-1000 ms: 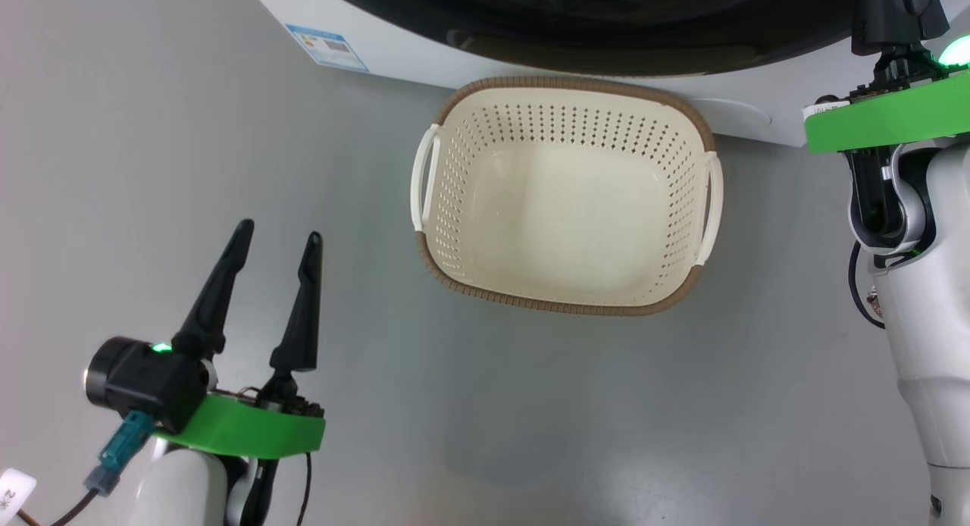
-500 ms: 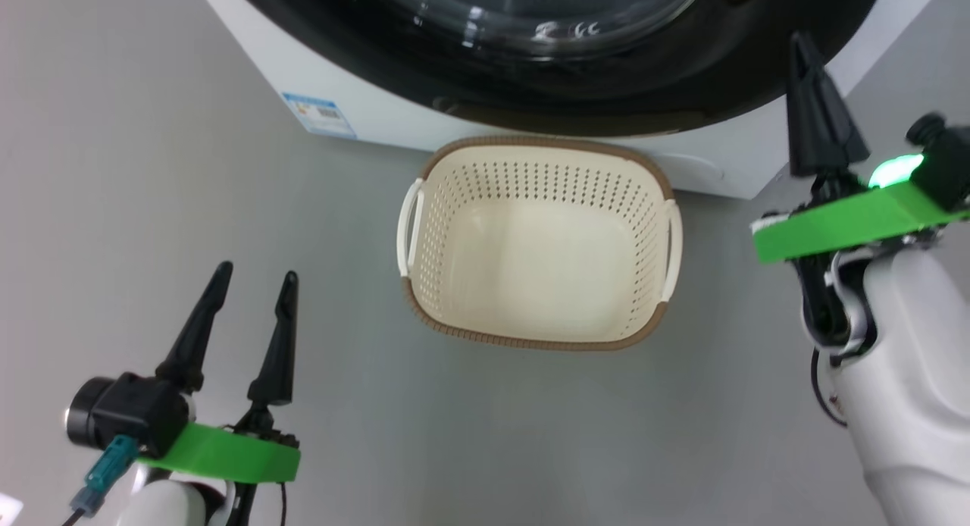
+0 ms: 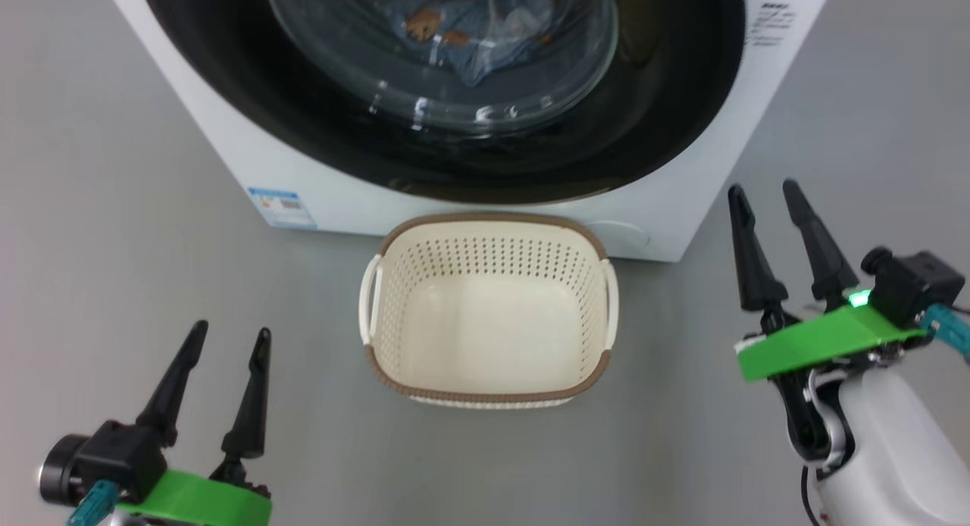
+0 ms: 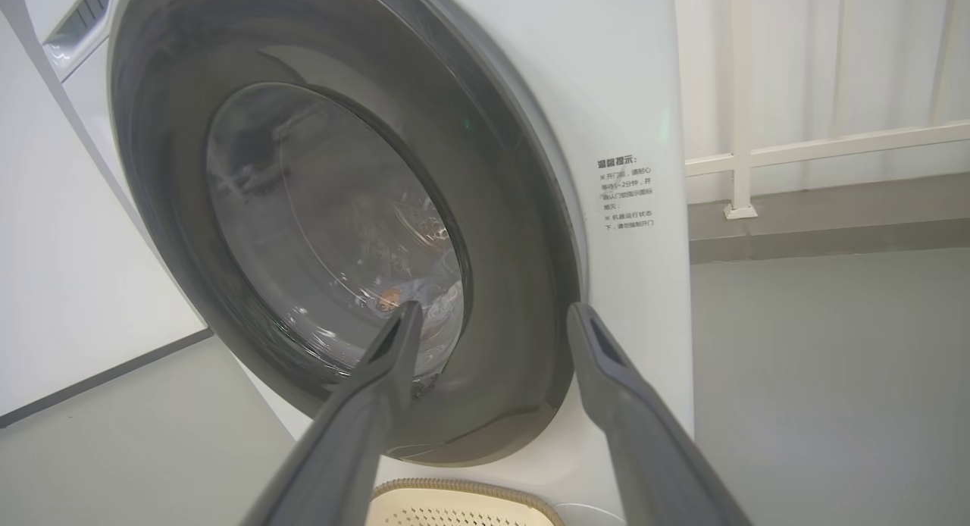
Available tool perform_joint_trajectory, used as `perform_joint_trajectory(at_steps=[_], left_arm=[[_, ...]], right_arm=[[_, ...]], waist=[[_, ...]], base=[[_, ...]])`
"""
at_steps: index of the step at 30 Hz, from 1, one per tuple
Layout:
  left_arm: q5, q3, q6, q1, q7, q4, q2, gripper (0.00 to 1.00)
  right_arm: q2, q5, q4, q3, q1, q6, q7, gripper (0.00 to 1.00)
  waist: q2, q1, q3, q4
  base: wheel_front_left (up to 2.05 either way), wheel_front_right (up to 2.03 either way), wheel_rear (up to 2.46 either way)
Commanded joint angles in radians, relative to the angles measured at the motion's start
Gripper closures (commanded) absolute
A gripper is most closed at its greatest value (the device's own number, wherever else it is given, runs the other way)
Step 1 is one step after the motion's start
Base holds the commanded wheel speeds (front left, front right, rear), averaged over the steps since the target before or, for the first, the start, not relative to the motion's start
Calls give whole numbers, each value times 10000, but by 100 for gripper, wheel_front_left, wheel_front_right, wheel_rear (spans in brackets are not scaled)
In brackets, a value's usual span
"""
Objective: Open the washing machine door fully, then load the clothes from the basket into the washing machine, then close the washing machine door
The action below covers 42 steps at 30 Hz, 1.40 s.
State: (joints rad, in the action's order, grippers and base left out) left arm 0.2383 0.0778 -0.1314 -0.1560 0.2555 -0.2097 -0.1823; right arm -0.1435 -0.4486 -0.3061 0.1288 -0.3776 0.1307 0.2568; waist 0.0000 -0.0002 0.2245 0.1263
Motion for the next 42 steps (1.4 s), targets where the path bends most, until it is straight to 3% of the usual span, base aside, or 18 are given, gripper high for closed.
perform_joint_trajectory(at_steps=[1,25,42], left_arm=[[83,-419,8,22,63,140,-324,0],[176,-1159,8,1141,63,-225,-523,0],[70,-1500,8,1251,63,-337,-470,0]], right_arm=[[61,-94,258,166,245,0,49,0],[-86,-60,364,-164,2383,0,49,0],[-62,-32,451,-368,2697,0,49,0]], waist=[[0,2,-621,-541],[0,2,-1947,-2037],[0,2,-2057,-2451]], base=[[0,0,0],[0,0,0],[0,0,0]])
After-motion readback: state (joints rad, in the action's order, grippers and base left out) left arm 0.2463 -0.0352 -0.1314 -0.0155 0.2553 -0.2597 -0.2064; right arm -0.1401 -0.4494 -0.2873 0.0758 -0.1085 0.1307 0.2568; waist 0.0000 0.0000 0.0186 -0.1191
